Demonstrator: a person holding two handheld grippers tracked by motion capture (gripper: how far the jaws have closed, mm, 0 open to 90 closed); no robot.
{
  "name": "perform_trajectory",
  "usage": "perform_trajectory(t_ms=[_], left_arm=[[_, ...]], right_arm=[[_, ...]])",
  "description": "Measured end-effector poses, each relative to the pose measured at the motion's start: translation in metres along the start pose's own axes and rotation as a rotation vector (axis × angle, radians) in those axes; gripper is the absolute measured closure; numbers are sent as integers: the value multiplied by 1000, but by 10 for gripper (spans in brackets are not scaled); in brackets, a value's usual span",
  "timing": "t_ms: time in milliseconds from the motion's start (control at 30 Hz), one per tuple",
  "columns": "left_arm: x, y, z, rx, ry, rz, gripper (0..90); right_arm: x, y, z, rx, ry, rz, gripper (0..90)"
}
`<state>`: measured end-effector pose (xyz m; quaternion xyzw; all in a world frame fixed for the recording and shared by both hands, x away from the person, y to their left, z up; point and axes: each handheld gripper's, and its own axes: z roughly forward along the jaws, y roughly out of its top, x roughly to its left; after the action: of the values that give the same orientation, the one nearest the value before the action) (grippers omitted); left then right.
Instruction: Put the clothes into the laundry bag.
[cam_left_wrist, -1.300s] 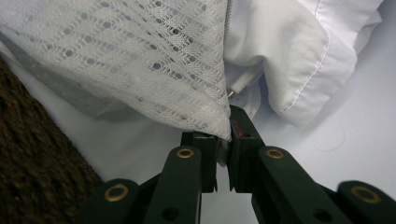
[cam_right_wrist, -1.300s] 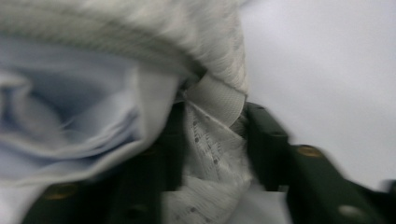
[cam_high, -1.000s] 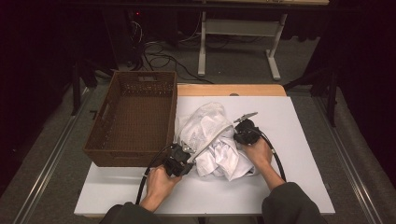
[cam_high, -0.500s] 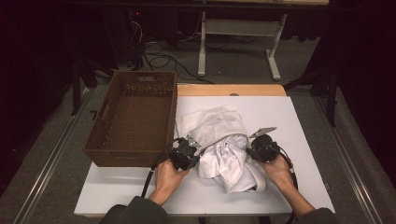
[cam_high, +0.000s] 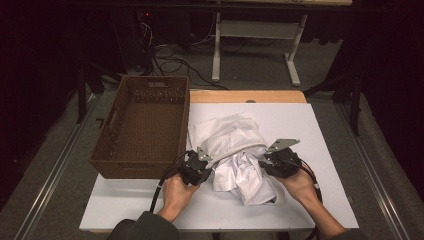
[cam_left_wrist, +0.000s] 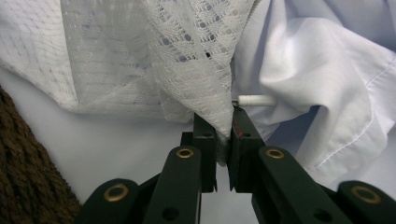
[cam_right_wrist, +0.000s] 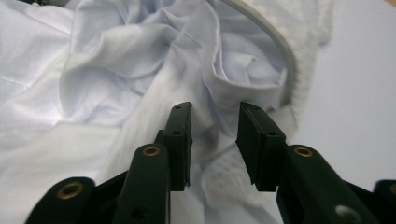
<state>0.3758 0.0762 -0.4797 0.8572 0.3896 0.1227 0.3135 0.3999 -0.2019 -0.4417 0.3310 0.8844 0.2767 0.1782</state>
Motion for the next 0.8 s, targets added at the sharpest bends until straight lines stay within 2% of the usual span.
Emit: perform_trajectory(t_ms=[67, 233, 367, 433, 500, 633, 700, 767, 800], left_arm=[[0, 1, -2, -12, -18, -13, 842], [-6, 4, -9, -30, -5, 29, 846], [-4, 2, -8, -17, 6, 28, 846], [-1, 1, -6, -11, 3, 19, 845], [0, 0, -5, -7, -1, 14, 844], [0, 0, -3, 3, -3, 13, 842], [0, 1, -4, -1, -5, 15, 842], [1, 1, -5, -7, -15, 6, 843], [1, 2, -6, -9, -23, -3, 844]], right_arm=[[1, 7, 9, 11, 21, -7, 716], [13, 37, 28, 5, 46, -73, 764], [21, 51, 57, 75, -3, -102, 768], [17, 51, 64, 95, 4, -82, 761], [15, 49, 57, 75, 16, -57, 700], [19, 46, 31, 9, 65, -59, 562], [28, 46, 19, -35, 87, -82, 500], [39, 48, 15, -37, 115, -134, 455], [44, 49, 18, -21, 130, -156, 428]])
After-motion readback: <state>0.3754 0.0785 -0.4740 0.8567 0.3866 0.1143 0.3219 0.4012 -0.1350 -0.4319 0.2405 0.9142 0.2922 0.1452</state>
